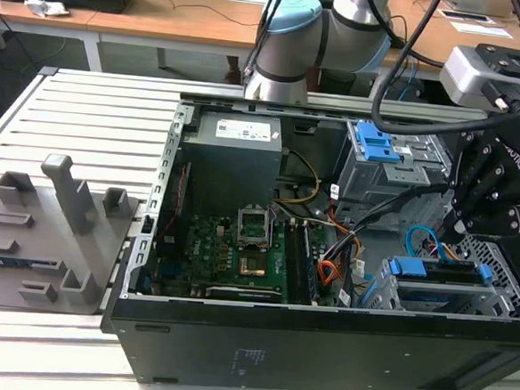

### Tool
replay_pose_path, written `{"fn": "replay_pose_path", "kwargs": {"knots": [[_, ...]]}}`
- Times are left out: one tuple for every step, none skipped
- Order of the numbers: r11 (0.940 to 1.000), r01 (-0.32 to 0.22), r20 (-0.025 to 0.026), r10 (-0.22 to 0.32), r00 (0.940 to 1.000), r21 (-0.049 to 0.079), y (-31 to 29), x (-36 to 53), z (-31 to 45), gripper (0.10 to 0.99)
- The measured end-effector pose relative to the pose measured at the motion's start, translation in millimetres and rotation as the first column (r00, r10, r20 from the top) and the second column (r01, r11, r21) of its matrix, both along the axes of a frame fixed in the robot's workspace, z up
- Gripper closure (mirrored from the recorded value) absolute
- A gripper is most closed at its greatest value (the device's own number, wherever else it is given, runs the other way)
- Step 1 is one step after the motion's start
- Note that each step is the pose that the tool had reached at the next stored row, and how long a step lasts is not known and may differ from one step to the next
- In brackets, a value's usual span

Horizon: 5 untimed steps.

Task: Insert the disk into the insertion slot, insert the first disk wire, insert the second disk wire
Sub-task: 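Insert the second disk wire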

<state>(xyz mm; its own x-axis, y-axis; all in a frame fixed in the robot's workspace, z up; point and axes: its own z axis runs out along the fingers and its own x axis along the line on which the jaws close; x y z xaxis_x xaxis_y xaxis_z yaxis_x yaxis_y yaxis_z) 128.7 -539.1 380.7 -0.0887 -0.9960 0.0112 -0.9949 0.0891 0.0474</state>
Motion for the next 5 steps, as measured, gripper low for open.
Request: {"fn": "replay_pose_path", "kwargs": {"knots": [[1.0000, 0.000, 0.0000, 0.000, 1.0000, 0.000, 0.1, 0.0, 0.0, 0.980], [1.0000, 0.000, 0.0000, 0.000, 1.0000, 0.000, 0.0, 0.0, 0.0, 0.980], [1.0000, 0.000, 0.0000, 0.000, 1.0000, 0.000, 0.0, -0.1, 0.0, 0.980], [1.0000, 0.000, 0.0000, 0.000, 1.0000, 0.000, 0.0, 0.0, 0.0, 0.980], [1.0000, 0.000, 0.0000, 0.000, 1.0000, 0.000, 0.1, -0.1, 0.0, 0.980]]}}
